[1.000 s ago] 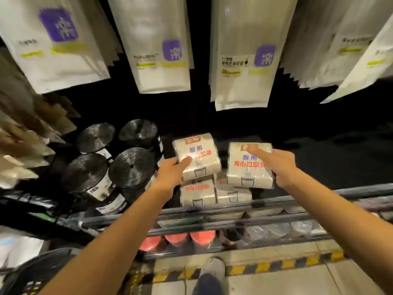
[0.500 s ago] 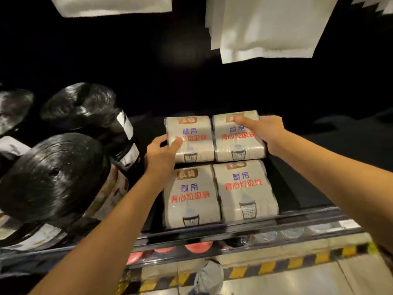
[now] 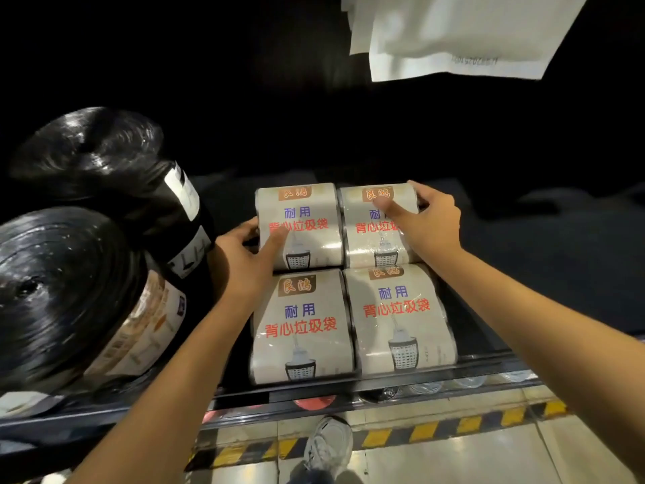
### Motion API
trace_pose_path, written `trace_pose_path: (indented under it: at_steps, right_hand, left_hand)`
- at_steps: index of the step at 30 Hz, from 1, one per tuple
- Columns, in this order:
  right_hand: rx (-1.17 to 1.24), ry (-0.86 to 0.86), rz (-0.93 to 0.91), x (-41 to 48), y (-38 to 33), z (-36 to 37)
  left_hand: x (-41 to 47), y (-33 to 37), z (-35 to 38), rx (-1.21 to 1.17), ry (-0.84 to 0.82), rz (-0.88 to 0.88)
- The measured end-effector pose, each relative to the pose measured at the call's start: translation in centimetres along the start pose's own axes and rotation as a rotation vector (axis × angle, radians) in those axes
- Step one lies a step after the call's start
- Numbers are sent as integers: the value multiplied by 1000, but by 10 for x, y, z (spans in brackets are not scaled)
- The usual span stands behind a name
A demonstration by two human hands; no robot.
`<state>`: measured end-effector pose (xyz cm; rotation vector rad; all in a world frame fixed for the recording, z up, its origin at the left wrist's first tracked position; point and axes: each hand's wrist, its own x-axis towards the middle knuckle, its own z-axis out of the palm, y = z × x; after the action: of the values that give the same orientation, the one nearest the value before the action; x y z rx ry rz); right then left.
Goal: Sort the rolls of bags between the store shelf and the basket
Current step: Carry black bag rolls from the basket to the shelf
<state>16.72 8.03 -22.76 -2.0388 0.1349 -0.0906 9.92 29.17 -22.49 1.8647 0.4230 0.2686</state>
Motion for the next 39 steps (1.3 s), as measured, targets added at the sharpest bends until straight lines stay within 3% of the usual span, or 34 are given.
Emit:
trace_pose_path:
  at_steps: [10,21,28,39]
  right_hand:
    - [-189,16,-85,1,4,4]
    - [-432,-20,16,5,0,3]
    - [-215,47,55,-10,0,-4]
    - [-181,57,-32,-17,0,-3]
  left_hand:
    - [-1,5,-10,45,-12,-73]
    - [-2,-1,-7,110,-65,-19]
    - [-13,2,-3,-127,-14,-113]
    - [-12,-8,-1,-39,26,-64]
